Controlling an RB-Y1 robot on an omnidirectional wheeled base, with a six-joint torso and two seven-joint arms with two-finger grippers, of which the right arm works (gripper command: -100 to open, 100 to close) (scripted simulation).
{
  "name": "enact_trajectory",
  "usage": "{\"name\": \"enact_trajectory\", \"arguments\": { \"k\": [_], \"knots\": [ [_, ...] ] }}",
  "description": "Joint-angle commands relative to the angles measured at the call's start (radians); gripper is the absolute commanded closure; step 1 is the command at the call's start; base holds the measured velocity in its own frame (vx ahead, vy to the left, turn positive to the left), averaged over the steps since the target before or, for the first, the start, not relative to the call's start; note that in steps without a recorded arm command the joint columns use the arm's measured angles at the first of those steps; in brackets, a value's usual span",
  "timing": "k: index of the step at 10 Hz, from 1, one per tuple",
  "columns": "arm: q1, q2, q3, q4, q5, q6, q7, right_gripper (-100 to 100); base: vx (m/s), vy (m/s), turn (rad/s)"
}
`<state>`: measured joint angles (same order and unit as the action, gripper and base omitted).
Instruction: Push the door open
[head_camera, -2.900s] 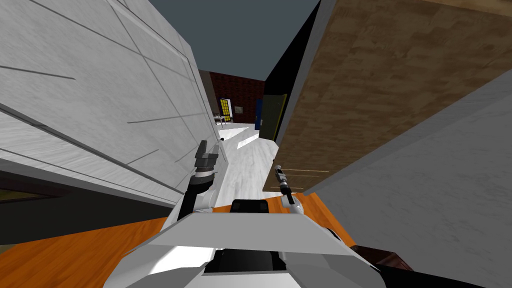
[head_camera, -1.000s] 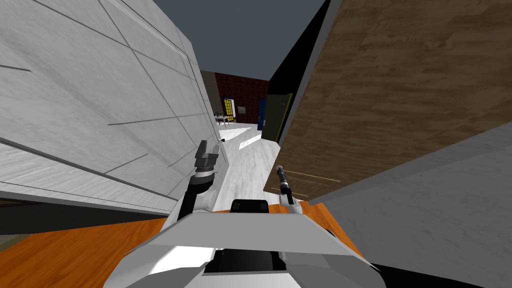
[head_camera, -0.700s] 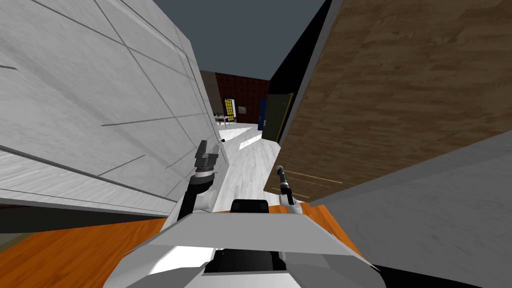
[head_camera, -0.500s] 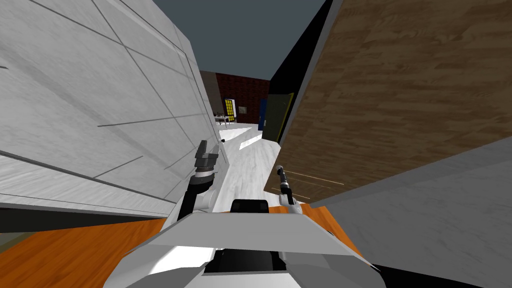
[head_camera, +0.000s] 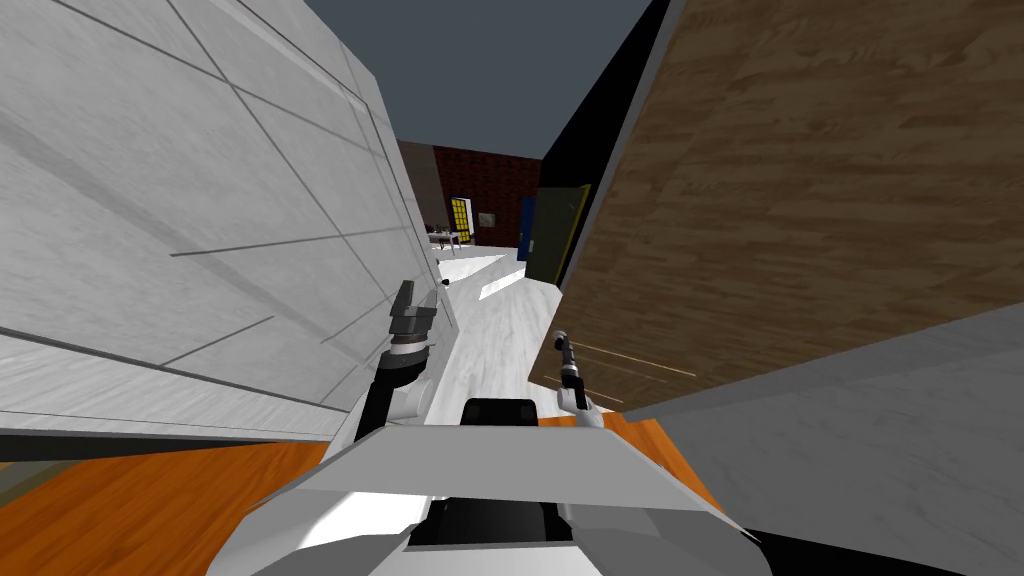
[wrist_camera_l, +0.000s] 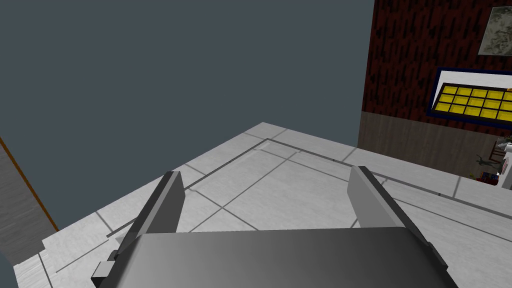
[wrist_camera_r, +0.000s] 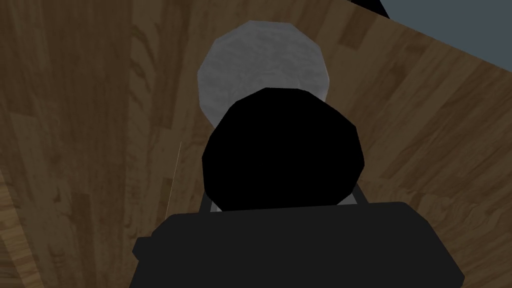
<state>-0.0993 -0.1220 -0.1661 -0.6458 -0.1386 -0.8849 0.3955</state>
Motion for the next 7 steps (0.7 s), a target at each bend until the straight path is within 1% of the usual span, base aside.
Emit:
{"name": "enact_trajectory", "arguments": {
  "k": [1,2,3,4,5,6,7],
  "knots": [
    [0.001,-0.003,-0.002,-0.015,-0.024,-0.006,-0.05,100,0.049,-0.016,0.034],
    [0.001,-0.003,-0.002,-0.015,-0.024,-0.006,-0.059,100,0.044,-0.015,0.017],
    [0.003,0.0,-0.002,-0.019,-0.043,-0.007,-0.099,100,0.053,-0.015,0.02],
    [0.005,0.003,-0.001,-0.023,-0.064,-0.008,-0.124,100,0.067,-0.019,0.046],
    [0.005,0.003,-0.001,-0.023,-0.064,-0.008,-0.142,100,0.049,-0.014,0.016],
    [0.007,0.005,-0.001,-0.027,-0.084,-0.009,-0.175,100,0.042,-0.015,0.032],
    [0.007,0.005,-0.001,-0.027,-0.084,-0.009,-0.184,100,0.032,-0.018,0.018]
  ]
}}
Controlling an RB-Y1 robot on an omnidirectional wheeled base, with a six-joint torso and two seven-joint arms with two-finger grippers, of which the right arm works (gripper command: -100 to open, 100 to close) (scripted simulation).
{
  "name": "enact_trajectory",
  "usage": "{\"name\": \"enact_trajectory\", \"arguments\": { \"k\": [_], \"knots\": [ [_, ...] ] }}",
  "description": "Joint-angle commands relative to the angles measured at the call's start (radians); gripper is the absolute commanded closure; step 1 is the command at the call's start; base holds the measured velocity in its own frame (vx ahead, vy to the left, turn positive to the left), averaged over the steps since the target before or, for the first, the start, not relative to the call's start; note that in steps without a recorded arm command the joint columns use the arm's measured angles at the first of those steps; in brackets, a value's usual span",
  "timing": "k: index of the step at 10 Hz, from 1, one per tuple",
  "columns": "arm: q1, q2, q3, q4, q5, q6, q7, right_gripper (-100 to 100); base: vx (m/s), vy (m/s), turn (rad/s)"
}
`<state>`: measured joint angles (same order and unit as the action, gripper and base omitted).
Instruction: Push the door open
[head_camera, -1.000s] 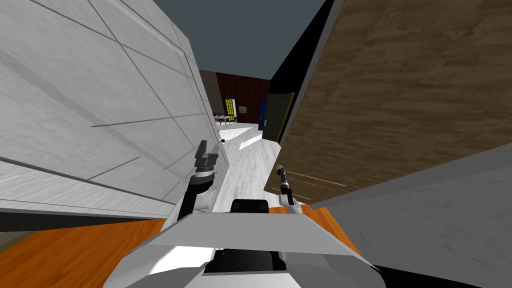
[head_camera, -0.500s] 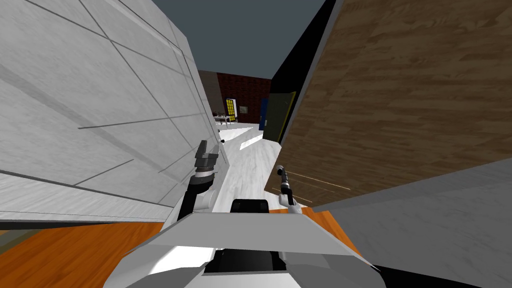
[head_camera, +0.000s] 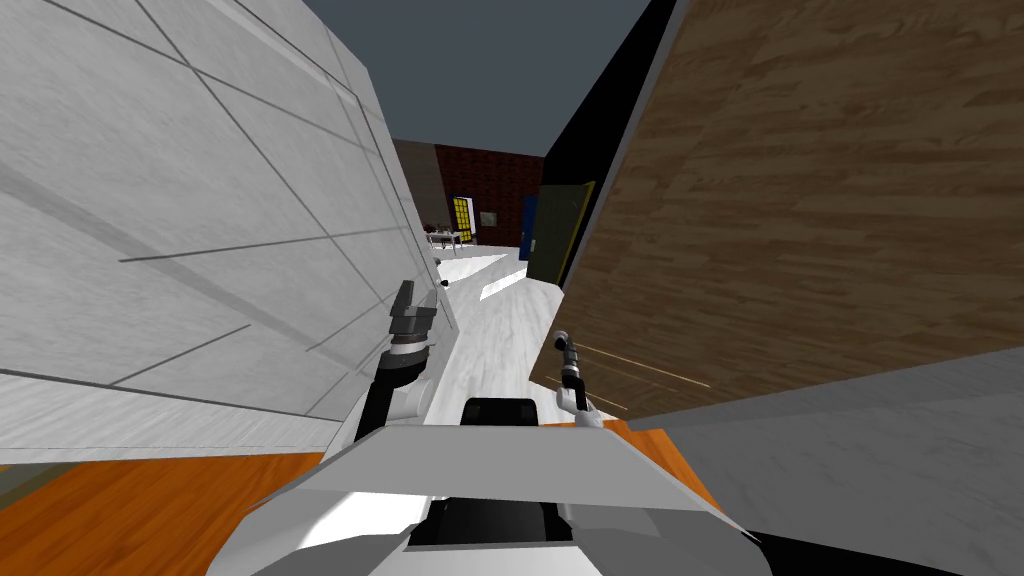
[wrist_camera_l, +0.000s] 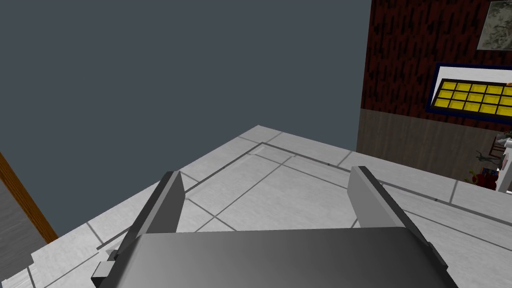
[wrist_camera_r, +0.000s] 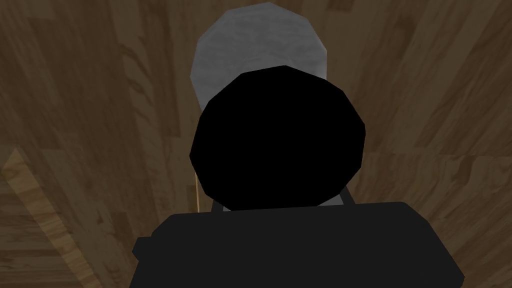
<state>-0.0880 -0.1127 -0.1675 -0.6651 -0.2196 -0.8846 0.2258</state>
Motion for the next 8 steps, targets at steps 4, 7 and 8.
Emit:
{"name": "enact_trajectory", "arguments": {
  "k": [4,7,8],
  "knots": [
    [0.0,0.005,0.0,-0.019,-0.063,-0.013,-0.122,100,0.047,-0.016,0.033],
    [0.002,0.008,0.0,-0.023,-0.084,-0.014,-0.18,100,0.049,-0.015,0.023],
    [0.004,0.011,0.001,-0.027,-0.104,-0.015,-0.22,100,0.042,-0.011,0.034]
  ]
}}
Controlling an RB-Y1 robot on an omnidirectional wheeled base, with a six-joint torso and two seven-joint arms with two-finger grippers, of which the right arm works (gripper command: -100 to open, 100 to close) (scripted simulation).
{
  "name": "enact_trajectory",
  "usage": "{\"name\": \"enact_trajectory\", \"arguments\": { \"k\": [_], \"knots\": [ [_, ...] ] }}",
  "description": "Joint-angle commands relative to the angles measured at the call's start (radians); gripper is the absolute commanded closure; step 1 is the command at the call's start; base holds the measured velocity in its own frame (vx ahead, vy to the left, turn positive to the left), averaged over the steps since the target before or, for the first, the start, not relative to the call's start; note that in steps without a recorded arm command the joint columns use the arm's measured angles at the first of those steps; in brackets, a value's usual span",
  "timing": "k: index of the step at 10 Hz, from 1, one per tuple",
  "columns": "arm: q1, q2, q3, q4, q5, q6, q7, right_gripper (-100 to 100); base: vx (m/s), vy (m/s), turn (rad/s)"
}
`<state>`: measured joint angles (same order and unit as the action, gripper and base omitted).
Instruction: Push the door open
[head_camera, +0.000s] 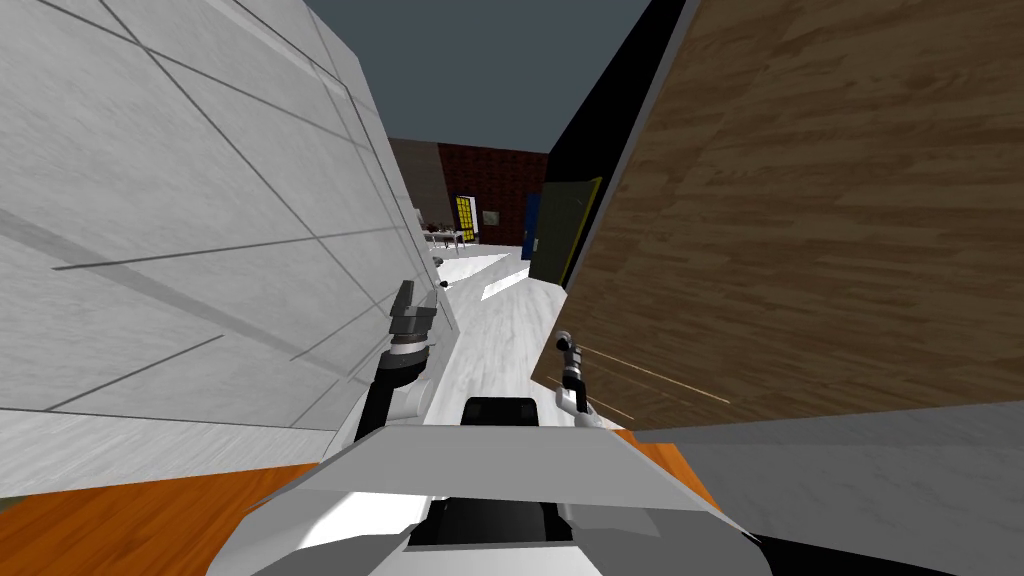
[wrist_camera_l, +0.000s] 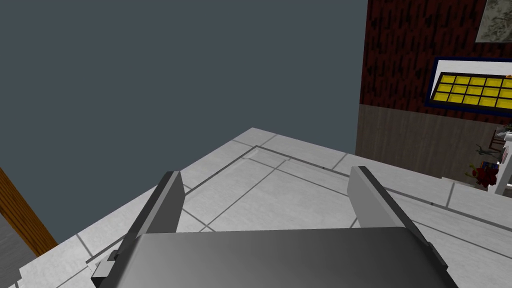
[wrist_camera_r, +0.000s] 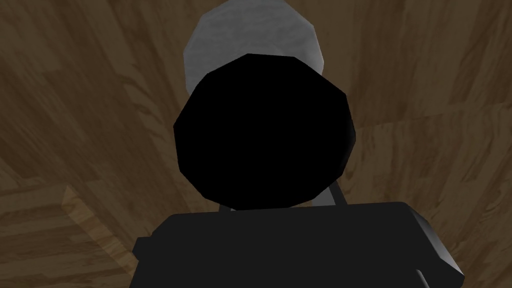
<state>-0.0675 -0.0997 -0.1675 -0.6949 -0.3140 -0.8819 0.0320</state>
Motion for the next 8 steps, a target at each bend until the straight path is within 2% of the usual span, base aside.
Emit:
{"name": "enact_trajectory", "arguments": {
  "k": [1,3,4,8],
  "knots": [
    [-0.017,-0.002,0.001,0.003,-0.009,-0.018,-0.028,100,0.036,-0.011,0.023],
    [-0.013,0.005,0.001,-0.005,-0.05,-0.02,-0.093,100,0.045,-0.026,0.032],
    [-0.014,0.004,0.005,0.028,-0.056,-0.024,-0.111,-100,-0.003,-0.024,0.046],
    [-0.015,0.007,0.022,0.022,-0.104,-0.028,-0.213,-100,-0.059,0.001,0.036]
  ]
}}
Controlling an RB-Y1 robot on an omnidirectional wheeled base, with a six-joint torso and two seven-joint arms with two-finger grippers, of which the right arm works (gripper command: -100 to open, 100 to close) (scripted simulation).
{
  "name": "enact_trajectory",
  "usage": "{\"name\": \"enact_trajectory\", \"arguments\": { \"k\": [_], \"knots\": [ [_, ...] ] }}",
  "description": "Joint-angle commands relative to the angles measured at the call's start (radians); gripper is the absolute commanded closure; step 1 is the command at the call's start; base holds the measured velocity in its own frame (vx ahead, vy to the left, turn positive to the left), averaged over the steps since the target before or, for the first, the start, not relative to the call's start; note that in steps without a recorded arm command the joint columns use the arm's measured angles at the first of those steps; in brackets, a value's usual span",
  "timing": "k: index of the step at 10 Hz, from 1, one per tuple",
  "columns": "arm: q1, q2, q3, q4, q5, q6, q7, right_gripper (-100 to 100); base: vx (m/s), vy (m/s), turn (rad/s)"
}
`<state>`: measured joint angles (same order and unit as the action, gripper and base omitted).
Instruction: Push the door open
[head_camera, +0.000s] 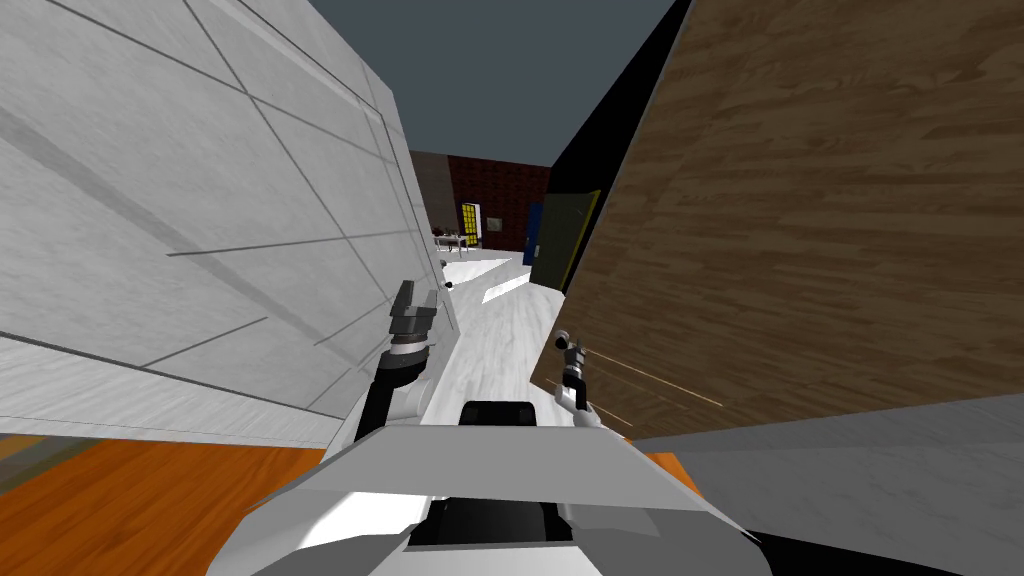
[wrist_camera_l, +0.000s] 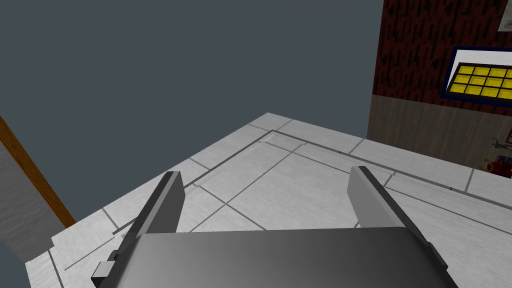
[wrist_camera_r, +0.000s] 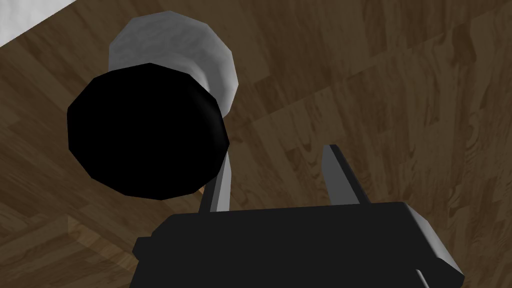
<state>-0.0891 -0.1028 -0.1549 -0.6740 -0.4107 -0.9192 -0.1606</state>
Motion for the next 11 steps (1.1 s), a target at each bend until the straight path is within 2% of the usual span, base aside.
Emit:
{"name": "enact_trajectory", "arguments": {
  "k": [1,2,3,5,8,10,11],
  "knots": [
    [0.006,0.012,0.015,-0.001,-0.023,0.008,-0.05,-100,-0.067,-0.007,0.075],
    [0.006,0.013,0.021,-0.003,-0.041,0.006,-0.082,-100,-0.084,-0.007,0.071],
    [0.006,0.013,0.021,-0.003,-0.041,0.006,-0.093,-100,-0.058,-0.001,0.015],
    [0.005,0.017,0.035,-0.007,-0.078,0.003,-0.154,-100,-0.055,0.003,0.048],
    [0.005,0.019,0.042,-0.009,-0.098,0.001,-0.208,-100,-0.041,-0.001,0.03],
    [0.004,0.024,0.057,-0.014,-0.14,-0.002,-0.276,-100,-0.062,0.001,0.082],
    [0.004,0.024,0.057,-0.014,-0.14,-0.002,-0.289,-100,-0.052,-0.003,0.009]
  ]
}}
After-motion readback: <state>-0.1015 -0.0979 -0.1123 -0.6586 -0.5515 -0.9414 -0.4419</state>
